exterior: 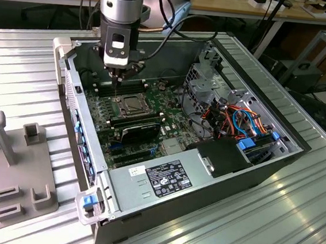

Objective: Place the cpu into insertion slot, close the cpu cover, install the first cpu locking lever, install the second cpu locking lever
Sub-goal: 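Install the first cpu locking lever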

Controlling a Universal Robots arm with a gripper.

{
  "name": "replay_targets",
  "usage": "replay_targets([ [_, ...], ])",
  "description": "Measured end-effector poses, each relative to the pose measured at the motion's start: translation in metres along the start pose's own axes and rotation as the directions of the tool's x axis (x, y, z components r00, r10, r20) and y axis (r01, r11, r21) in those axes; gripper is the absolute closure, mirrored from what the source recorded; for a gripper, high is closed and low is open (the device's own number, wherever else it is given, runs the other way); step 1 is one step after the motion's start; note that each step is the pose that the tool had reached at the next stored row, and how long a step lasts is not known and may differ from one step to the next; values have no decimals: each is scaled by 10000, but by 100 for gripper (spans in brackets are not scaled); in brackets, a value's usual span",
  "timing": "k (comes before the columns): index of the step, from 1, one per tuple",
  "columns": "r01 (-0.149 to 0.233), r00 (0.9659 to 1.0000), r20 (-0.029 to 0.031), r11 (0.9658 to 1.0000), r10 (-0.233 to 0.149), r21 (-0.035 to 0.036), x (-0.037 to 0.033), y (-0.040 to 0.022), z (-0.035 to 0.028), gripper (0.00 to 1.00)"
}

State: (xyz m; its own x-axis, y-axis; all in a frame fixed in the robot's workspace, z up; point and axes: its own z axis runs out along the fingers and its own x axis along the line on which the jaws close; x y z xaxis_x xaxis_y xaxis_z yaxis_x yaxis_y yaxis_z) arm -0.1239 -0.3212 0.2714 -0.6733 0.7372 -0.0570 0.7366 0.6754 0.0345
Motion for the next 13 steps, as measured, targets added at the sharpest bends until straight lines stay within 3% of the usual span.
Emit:
replay_targets([
  [1,628,9980,-22,9980,-628,-37,59,-64,5,89],
  [3,639,9980,-23,9980,-639,-37,104,-113,7,89],
  [6,1002,9950,-33,9949,-1002,-60,106,-114,13,89],
  [8,1416,9899,-44,9899,-1416,-86,107,-114,17,89],
  [11,2209,9753,-64,9752,-2210,-136,108,-116,26,89],
  [13,2286,9735,-66,9734,-2287,-141,110,-115,32,89],
])
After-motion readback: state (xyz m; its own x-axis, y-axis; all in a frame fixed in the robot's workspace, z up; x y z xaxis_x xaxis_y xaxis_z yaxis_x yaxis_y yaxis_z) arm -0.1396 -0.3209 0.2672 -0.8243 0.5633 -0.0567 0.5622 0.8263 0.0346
